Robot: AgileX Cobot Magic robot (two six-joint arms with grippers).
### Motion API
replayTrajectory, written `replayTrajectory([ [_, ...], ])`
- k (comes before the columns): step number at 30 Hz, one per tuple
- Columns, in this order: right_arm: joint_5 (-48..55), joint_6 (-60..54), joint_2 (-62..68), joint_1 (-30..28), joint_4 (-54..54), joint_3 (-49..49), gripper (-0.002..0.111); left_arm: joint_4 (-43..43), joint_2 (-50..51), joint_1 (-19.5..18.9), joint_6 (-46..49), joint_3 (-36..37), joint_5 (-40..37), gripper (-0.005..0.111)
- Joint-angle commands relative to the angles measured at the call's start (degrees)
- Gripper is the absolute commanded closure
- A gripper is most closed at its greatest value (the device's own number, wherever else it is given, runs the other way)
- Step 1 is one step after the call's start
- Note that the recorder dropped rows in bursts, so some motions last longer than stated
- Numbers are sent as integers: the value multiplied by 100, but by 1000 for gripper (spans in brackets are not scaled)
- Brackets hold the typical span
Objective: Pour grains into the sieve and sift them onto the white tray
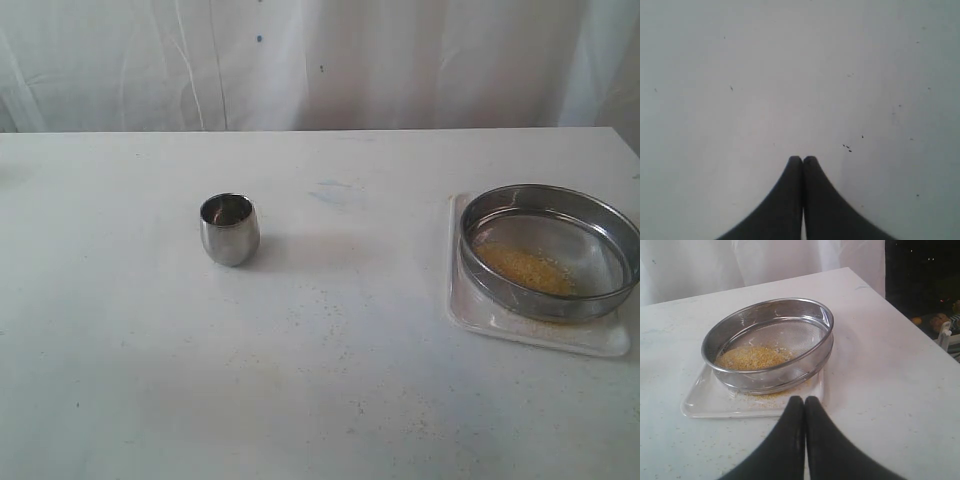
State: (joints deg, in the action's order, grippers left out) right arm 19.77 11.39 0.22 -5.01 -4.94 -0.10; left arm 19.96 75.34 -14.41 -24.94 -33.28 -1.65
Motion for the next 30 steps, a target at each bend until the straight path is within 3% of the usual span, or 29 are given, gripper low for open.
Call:
replayTrajectory([
  [1, -10, -2, -22, -16, -45, 10, 108, 138, -1072, -81, -1239, 852, 2504, 106],
  [4, -10, -2, -22, -16, -45, 10, 108, 385, -2084, 249, -1551, 862, 2491, 106],
  [6, -10, -2, -22, -16, -45, 10, 108, 712, -2957, 327, -1551, 861, 1858, 106],
  [9, -10, -2, -22, -16, -45, 10, 108, 782, -4424, 327, -1516, 861, -138, 106],
  [11, -10, -2, -22, -16, -45, 10, 108, 818, -4879, 327, -1504, 861, -506, 106],
  [20, -10, -2, -22, -16, -45, 10, 108, 738, -6799, 355, -1335, 861, -820, 107],
  [30, -10, -2, -22, -16, -45, 10, 108, 693, -7303, 1184, -1253, 1386, -1049, 107],
])
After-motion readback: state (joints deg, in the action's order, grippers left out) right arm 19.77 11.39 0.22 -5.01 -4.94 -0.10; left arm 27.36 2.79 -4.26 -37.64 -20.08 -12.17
